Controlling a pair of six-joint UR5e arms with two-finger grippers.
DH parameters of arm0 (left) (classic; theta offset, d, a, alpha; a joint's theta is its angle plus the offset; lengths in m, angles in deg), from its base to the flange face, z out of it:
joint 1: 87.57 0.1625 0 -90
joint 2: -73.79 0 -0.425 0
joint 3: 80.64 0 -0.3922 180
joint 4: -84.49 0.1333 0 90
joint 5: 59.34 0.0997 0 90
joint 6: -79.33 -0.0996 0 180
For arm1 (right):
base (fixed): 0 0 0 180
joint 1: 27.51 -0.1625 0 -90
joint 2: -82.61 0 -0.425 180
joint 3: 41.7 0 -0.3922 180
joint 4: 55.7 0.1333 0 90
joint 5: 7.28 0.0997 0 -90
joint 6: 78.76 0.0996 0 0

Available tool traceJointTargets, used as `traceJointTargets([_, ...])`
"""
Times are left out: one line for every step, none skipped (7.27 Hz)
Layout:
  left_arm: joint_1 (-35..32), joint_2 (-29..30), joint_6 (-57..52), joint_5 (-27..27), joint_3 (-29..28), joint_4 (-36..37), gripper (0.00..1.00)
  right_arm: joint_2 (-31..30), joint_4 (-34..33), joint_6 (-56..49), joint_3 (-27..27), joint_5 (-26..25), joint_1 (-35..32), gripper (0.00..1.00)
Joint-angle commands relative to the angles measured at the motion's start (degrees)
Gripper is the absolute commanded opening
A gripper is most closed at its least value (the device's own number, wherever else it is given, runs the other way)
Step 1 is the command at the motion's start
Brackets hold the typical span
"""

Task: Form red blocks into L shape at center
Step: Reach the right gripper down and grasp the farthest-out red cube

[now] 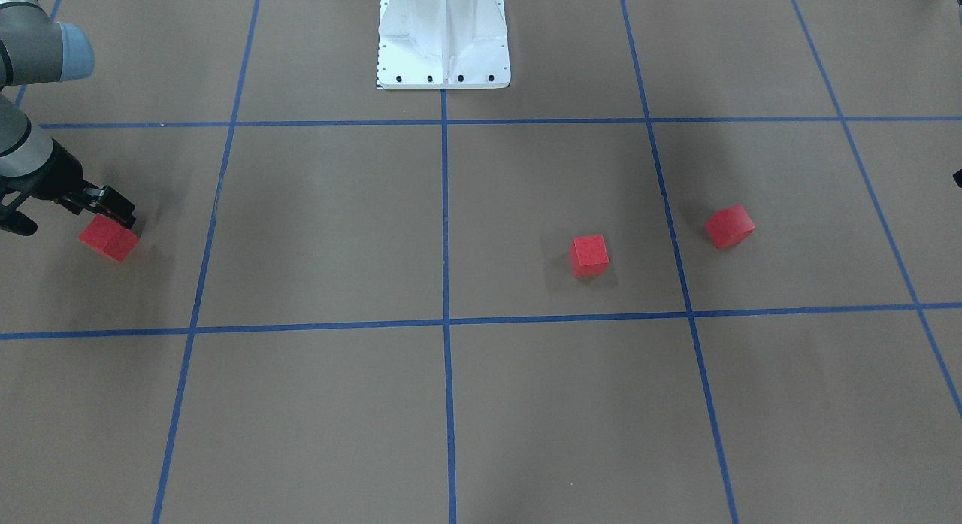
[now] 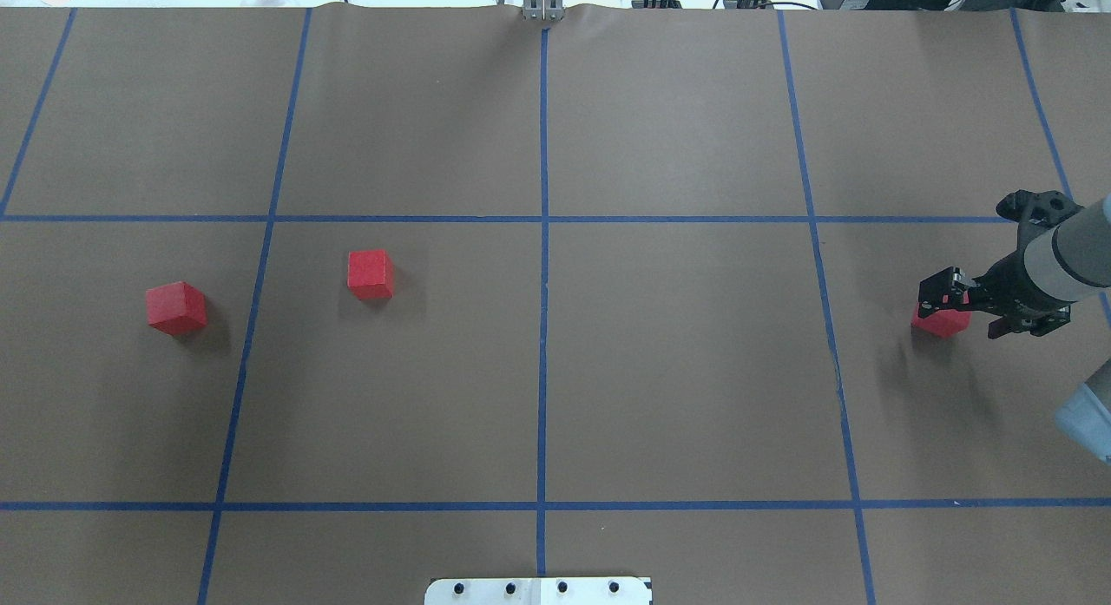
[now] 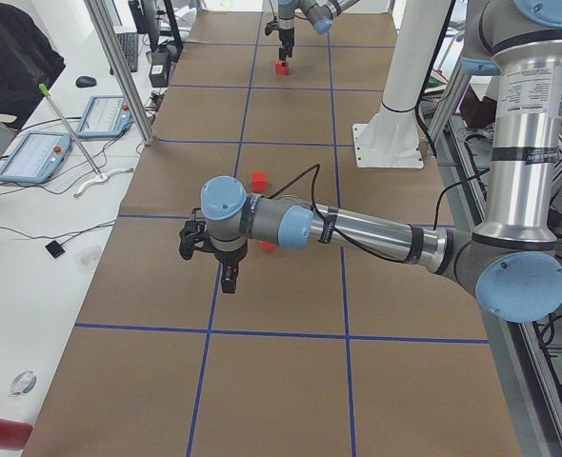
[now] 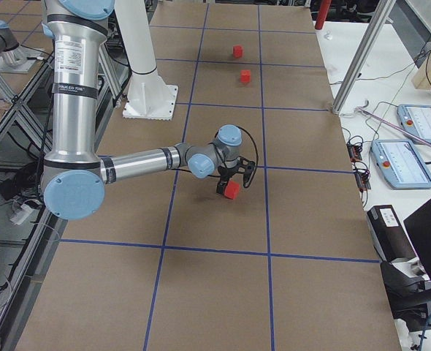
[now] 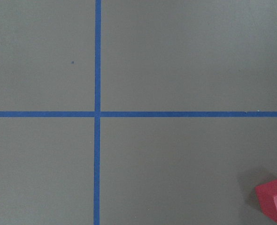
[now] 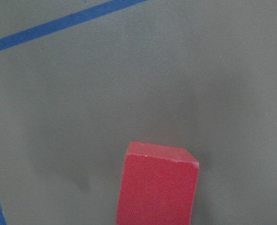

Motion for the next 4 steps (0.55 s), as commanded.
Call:
traceJointTargets([0.1,-1.2,0.0,0.0,1.3,0.0,1.00,1.9,0.1,0.1,2.1,-0.2,0.2,0.96])
traceJointTargets([0.1,-1.7,0.0,0.0,2.0,0.0,1.00,1.9,0.1,-0.1,3.2,-0.2,0.2,0.95])
traceJointTargets([0.1,-1.8,0.0,0.0,2.0,0.0,1.00,2.0,0.3,-0.1,4.0,-0.2,0.2,0.90])
traceJointTargets([0.1,-1.8,0.0,0.0,2.0,0.0,1.00,2.0,0.3,0.0,4.2,-0.3,0.2,0.66])
